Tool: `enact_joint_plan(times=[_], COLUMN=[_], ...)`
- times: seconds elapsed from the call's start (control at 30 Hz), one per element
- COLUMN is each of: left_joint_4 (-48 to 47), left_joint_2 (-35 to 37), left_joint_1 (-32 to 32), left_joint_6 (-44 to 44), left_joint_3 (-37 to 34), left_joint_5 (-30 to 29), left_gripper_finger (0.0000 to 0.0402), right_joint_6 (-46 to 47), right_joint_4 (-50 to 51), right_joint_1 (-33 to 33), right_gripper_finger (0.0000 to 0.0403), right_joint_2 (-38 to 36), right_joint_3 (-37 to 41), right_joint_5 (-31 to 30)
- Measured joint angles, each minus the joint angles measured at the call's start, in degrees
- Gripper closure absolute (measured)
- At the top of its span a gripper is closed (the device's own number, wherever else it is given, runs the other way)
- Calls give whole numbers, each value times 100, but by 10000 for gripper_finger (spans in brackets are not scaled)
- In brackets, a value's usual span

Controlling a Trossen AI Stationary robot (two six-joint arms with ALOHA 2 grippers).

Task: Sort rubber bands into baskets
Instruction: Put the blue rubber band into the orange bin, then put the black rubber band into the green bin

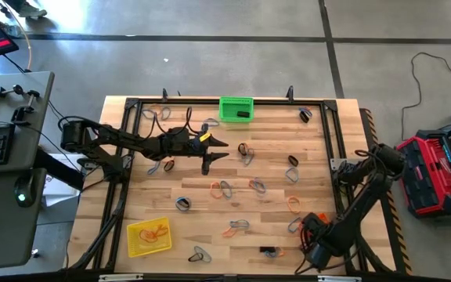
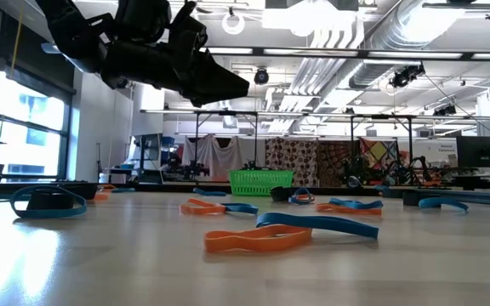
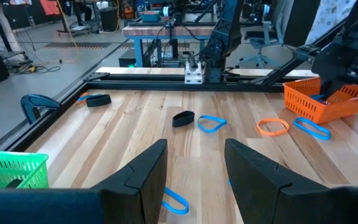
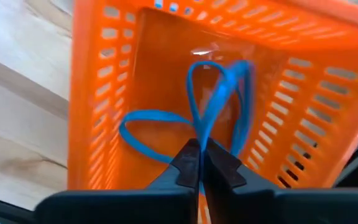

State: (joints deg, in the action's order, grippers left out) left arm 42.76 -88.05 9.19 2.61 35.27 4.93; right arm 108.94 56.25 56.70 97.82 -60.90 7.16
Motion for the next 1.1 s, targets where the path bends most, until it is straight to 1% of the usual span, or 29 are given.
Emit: enact_joint_plan(times=[0.1,0.23,0.43,0.57,0.8,0.93,1.03,1.1], left_joint_4=[2,1,0,0,0,-1,-2,-4], left_joint_2=[0,0,0,0,0,0,0,0], left_joint_1=[0,0,0,0,22,72,98,98], left_joint_6=[11,48,55,57,63,63,61,61], left_joint_3=[0,0,0,0,0,0,0,0], left_joint_5=[0,-2,-2,-2,-50,-52,-50,-50], left_gripper_finger=[247,247,247,247,247,247,247,247], right_joint_6=[-193,-398,-832,-1099,-1200,-1201,-1191,-1193], right_joint_4=[84,237,216,203,-17,-134,-48,126], right_joint_1=[-102,-267,-546,-691,-758,-757,-756,-756], right_gripper_finger=[388,356,302,278,273,272,273,274], right_joint_2=[0,0,0,1,-12,-179,-332,-426], right_joint_3=[-11,-11,-15,-16,-20,-20,-89,-219], right_joint_5=[74,402,412,479,572,645,609,483])
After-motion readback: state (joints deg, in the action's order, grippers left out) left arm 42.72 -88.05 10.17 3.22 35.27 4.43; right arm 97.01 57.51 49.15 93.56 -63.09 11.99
